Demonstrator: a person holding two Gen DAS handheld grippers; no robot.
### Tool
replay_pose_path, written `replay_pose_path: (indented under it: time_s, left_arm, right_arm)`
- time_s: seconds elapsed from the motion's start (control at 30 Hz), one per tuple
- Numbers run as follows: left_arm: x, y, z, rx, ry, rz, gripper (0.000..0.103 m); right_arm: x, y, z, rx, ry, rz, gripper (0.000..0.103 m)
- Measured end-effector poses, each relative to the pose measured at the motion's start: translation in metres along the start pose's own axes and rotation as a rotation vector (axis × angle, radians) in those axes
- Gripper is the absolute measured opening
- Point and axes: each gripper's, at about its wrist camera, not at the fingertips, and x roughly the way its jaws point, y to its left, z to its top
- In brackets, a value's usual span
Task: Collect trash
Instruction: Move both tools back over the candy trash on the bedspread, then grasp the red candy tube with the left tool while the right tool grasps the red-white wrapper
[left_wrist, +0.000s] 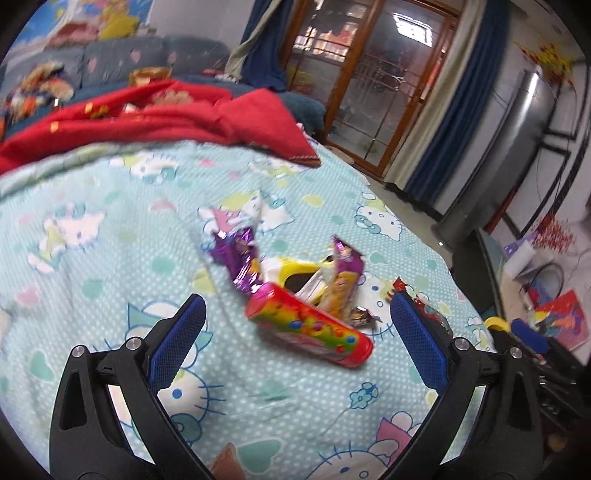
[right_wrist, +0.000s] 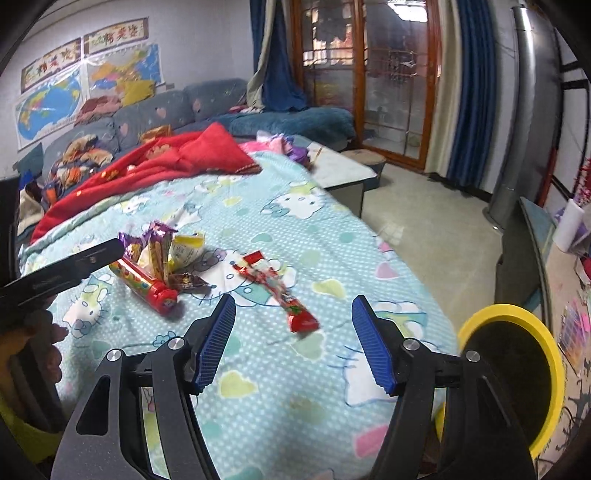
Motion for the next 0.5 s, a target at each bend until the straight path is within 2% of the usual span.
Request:
replay_pose_path:
  time_s: [0.27, 0.33, 0.5]
  left_arm:
    - [0.019, 0.026, -0.006, -0.158, 0.065, -0.1, 0.091]
    - [0.022, 0.027, -0.006, -0.181, 0.073, -0.128, 0.084]
    - [0.032, 0.031, -0.005, -0.245, 0.1, -0.177, 0.078]
  right_arm:
    - [0.042, 0.007, 0.009, -0.021, 0.038, -0.012, 0.061]
    - [0.053, 0.007, 0.009, -0.02, 0.053, -0.015, 0.06]
    - [0.079, 0.006, 0.007, -0.02, 0.105, -0.002, 0.054]
